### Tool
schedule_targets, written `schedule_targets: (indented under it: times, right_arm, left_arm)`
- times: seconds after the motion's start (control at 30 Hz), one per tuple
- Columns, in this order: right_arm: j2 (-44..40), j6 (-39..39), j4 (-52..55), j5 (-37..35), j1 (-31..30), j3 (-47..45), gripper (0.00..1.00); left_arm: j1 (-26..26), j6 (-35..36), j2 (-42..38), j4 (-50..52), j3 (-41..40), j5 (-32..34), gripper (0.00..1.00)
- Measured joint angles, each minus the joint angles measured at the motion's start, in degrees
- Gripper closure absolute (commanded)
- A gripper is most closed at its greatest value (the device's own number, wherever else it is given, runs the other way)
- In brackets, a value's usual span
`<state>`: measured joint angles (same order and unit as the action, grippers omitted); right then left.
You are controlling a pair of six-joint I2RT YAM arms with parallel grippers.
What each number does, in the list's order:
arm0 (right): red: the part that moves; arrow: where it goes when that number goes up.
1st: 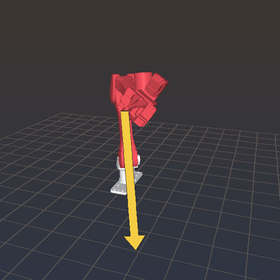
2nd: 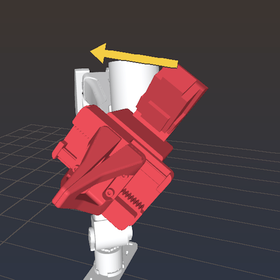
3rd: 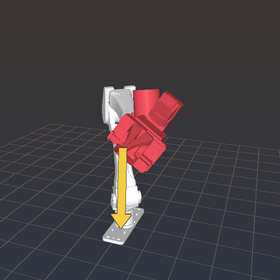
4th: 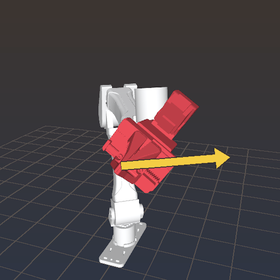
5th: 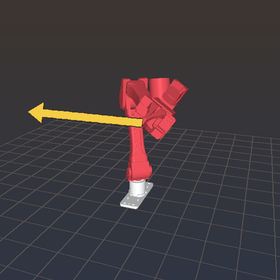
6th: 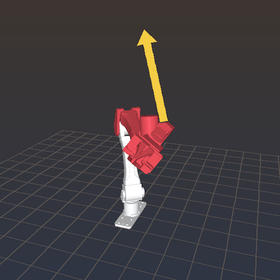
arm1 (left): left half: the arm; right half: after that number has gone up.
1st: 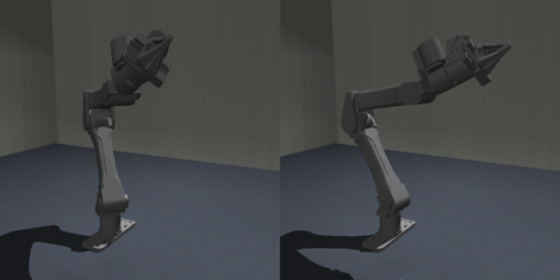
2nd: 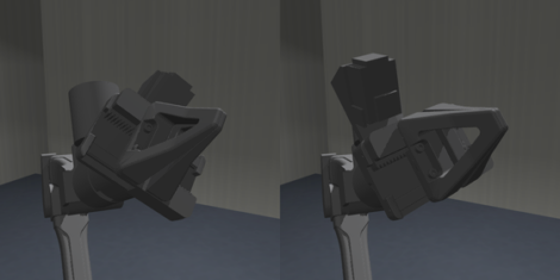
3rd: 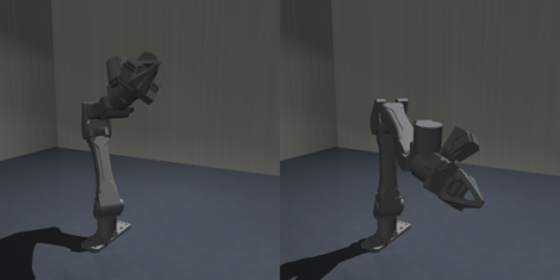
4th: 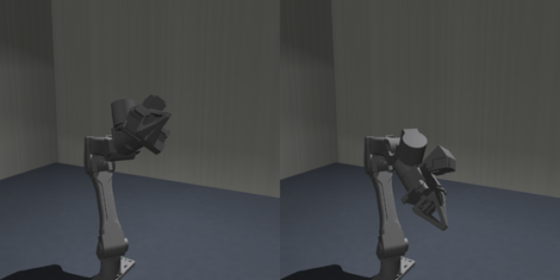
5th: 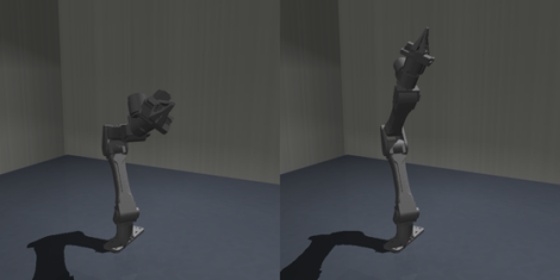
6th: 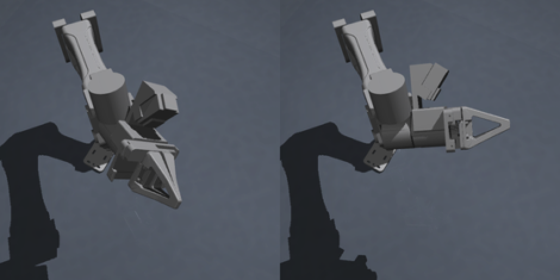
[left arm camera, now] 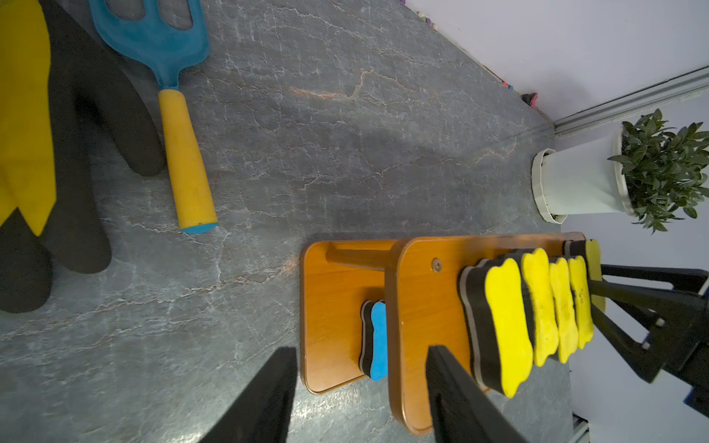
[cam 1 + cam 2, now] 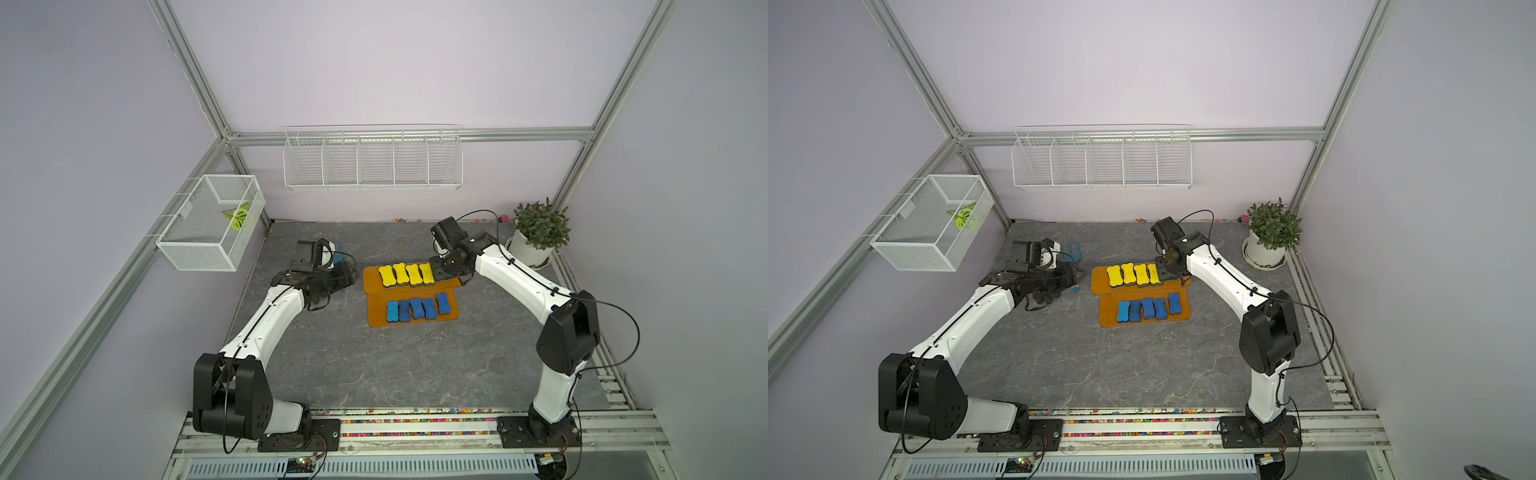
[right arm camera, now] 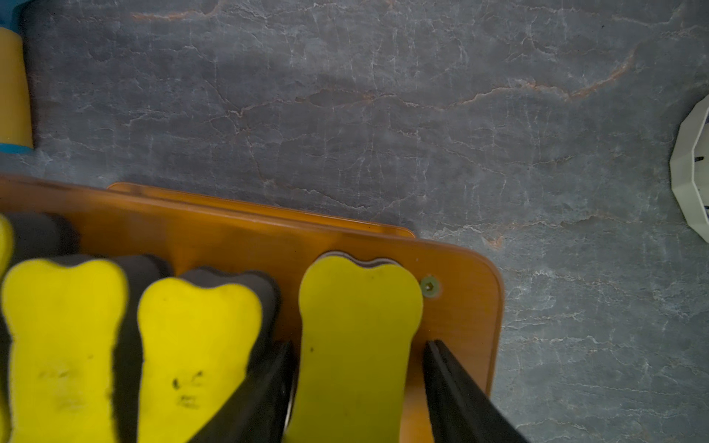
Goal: Remove the whiteboard erasers from the shelf
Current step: Pick up the whiteboard eraser from the shelf, then place the whiteboard eraser at the center of the board.
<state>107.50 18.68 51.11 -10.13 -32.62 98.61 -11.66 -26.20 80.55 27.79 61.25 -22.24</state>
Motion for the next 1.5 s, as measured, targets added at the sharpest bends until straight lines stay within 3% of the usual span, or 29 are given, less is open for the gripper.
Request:
schedule_targets:
  times: [0.2,0.4,0.53,0.8,0.9,1.13,1.5]
  right_arm:
    - [0.2,-0.2,0.1,-0.2,0.0,0.1,0.57]
    - [-1.2,1.1,0.0,-1.8,-0.1,-1.3,0.60]
    - [-8.0,3.6,0.4,-5.1,-1.5,-7.1,0.59]
    - [-30.1,16.6,2.3,-11.6,-14.3,-28.6,0.59]
    - [-34.4,23.4,3.7,-13.3,-20.3,-35.9,0.59]
    - [-31.6,38.0,3.4,-13.7,-32.1,-46.2,0.56]
    - [-27.2,46.3,-3.8,-10.2,-36.4,-54.1,0.53]
  left_arm:
    - [-0.1,0.2,-0.1,0.2,0.0,1.2,0.43]
    - [-1.6,0.2,-0.7,1.1,0.0,4.9,0.44]
    - [-3.0,0.2,-2.6,1.3,0.0,7.0,0.45]
    - [-3.4,0.2,-5.7,1.3,0.0,7.0,0.45]
    - [-3.4,0.2,-5.9,1.2,0.0,6.2,0.45]
    - [-3.4,0.3,-6.0,1.2,0.0,4.6,0.45]
    - [-3.4,0.4,-6.1,1.2,0.0,4.2,0.45]
